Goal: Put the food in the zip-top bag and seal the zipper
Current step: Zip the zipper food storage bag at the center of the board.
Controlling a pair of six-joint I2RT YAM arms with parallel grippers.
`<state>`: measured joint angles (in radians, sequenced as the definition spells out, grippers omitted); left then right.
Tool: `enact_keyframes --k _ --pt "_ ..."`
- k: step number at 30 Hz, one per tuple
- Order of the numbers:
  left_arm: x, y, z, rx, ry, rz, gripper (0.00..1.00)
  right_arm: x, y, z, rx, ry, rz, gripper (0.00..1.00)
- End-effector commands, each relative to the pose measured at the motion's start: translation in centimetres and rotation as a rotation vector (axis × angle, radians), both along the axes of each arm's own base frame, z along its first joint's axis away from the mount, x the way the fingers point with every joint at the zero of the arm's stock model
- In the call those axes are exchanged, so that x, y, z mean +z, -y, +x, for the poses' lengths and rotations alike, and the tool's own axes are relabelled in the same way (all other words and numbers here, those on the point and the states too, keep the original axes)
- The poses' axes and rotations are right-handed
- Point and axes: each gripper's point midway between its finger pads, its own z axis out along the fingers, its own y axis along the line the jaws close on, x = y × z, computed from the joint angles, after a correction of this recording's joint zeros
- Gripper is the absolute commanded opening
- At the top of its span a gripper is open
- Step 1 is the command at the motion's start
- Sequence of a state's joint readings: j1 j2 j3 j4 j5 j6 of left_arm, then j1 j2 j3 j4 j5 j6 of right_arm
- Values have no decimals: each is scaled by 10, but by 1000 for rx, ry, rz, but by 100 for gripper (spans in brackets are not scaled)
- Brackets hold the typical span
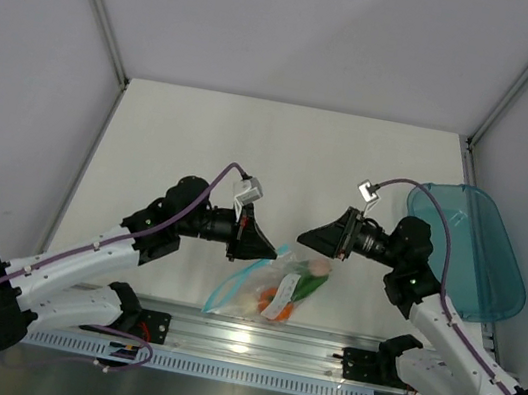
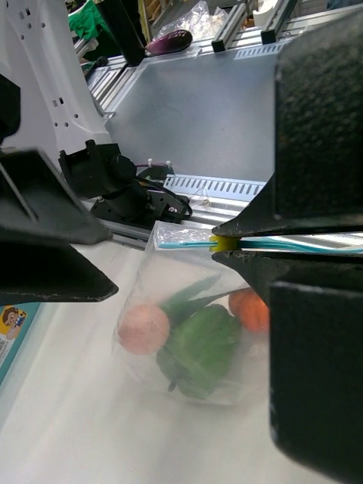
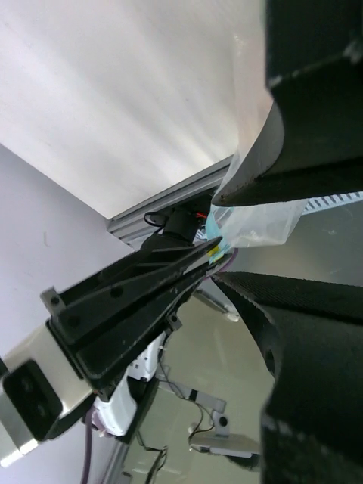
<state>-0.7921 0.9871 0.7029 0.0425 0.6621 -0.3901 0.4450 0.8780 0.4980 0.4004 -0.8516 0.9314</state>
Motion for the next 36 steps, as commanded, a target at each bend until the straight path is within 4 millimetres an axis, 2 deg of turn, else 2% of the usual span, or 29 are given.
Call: enact_keyframes --k 1,2,7,11,12,14,17,21,24,26,33,36 --pt "11 2 -3 -27 1 -32 0 22 -2 -15 83 200 -60 44" --pt "12 2 -3 -26 0 -34 1 27 -3 -17 101 226 -63 46" --pt "14 5 -2 -35 -3 -43 1 11 -15 -25 190 234 -113 45" --pt "13 5 -2 -35 -6 -43 0 5 -27 -32 245 248 -122 37" --pt "14 5 -2 -37 -4 -43 1 4 -29 -31 246 248 -128 31" --pt "14 4 -2 -36 0 -43 1 -1 -32 -30 260 247 -135 28" --pt "13 4 -3 -36 1 -41 1 -4 -33 -28 263 254 -138 24" --pt "11 3 -3 -38 -1 -38 1 -3 -34 -27 263 264 -138 9" --pt "10 3 -3 -38 -3 -39 1 -2 -35 -27 263 272 -129 2" --pt "11 3 -3 -41 -3 -41 0 0 -36 -31 277 280 -121 2" --pt "9 5 -2 -43 -8 -38 1 2 -38 -36 298 304 -110 14" --pt "9 5 -2 -44 -10 -39 0 4 -38 -36 292 312 -108 14"
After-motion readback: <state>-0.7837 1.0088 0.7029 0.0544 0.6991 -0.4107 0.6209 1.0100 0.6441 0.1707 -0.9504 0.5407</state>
